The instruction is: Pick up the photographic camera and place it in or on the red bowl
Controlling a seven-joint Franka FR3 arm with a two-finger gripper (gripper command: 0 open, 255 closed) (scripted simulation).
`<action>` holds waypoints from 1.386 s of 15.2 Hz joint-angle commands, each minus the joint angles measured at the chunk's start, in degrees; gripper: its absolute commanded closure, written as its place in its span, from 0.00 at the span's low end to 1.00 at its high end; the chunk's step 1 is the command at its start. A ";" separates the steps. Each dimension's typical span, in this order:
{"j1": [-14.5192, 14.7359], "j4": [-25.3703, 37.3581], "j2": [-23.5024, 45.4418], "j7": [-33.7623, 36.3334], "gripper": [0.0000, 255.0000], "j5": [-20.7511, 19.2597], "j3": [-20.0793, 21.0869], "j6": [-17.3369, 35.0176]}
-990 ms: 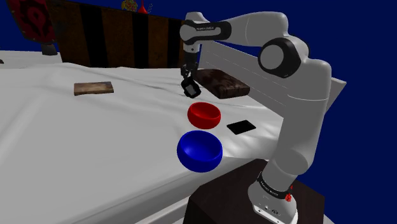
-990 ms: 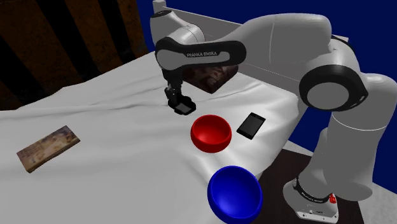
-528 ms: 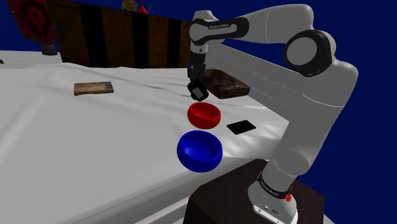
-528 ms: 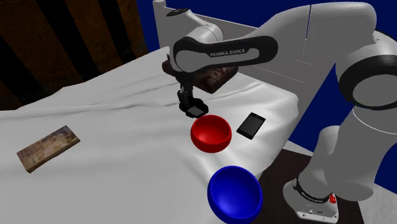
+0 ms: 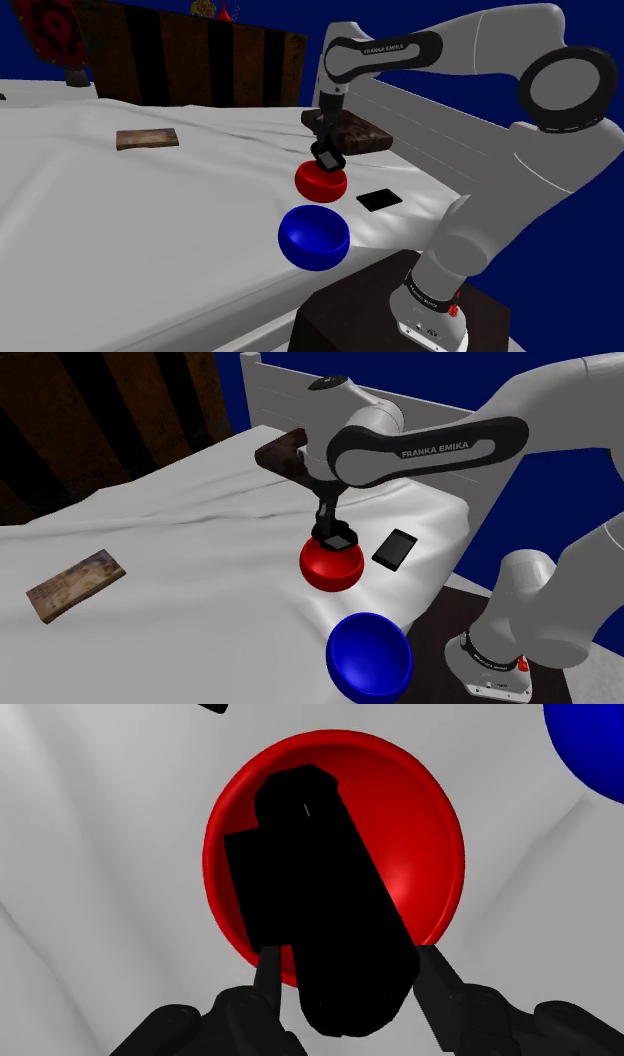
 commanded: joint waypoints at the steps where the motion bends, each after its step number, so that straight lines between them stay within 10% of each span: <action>1: 0.03 -4.89 -5.13 0.69 1.00 -0.45 0.42 -0.21; 21: -0.08 -18.61 -8.68 2.12 1.00 -1.12 0.64 9.89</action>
